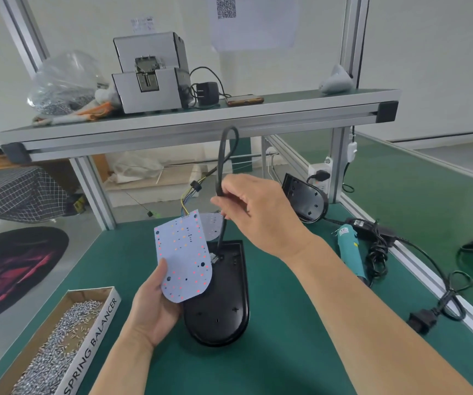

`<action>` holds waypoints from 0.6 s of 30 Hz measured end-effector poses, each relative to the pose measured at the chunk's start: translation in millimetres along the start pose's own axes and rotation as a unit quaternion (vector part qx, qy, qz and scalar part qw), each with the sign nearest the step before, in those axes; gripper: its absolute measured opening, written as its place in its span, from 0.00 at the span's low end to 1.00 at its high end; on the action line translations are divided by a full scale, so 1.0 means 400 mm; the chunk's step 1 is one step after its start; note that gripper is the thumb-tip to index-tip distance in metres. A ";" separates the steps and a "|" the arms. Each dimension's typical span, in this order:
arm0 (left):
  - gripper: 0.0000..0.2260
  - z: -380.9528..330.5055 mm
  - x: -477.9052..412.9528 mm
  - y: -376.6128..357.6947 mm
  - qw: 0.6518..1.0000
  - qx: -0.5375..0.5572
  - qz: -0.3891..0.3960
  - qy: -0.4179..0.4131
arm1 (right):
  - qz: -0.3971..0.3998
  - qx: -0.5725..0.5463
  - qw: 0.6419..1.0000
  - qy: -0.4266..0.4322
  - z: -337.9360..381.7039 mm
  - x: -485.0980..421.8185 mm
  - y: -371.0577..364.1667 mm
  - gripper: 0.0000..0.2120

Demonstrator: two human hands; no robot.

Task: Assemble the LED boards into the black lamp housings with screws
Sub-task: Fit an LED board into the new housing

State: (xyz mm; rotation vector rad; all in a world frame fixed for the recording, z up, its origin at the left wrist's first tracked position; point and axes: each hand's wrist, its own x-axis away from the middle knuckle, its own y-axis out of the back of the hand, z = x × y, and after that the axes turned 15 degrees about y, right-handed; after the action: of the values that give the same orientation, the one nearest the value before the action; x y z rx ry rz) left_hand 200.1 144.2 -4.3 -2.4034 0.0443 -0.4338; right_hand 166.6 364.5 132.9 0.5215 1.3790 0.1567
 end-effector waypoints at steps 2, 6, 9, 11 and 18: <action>0.18 0.004 0.002 -0.010 1.000 -0.002 0.008 0.009 | -0.005 -0.003 1.000 -0.005 0.000 0.002 0.002 0.13; 0.21 0.010 0.005 -0.014 1.000 -0.001 0.005 0.017 | -0.027 0.007 1.000 -0.010 -0.005 0.016 0.006 0.13; 0.19 0.010 0.007 -0.026 1.000 -0.005 0.009 0.023 | -0.034 0.014 0.999 0.010 0.000 0.016 0.008 0.13; 0.18 0.006 0.009 -0.033 1.000 -0.006 0.013 0.021 | -0.034 0.011 0.999 0.015 0.002 0.010 0.009 0.12; 0.18 -0.001 0.012 -0.039 0.999 -0.015 0.026 0.034 | -0.038 -0.214 0.966 -0.144 0.008 -0.011 0.016 0.06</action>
State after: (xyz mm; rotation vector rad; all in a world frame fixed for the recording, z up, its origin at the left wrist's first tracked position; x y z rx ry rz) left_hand 203.2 155.2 7.4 -2.4099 0.1433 -0.4938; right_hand 170.0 367.5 140.0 0.1225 1.0385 0.2968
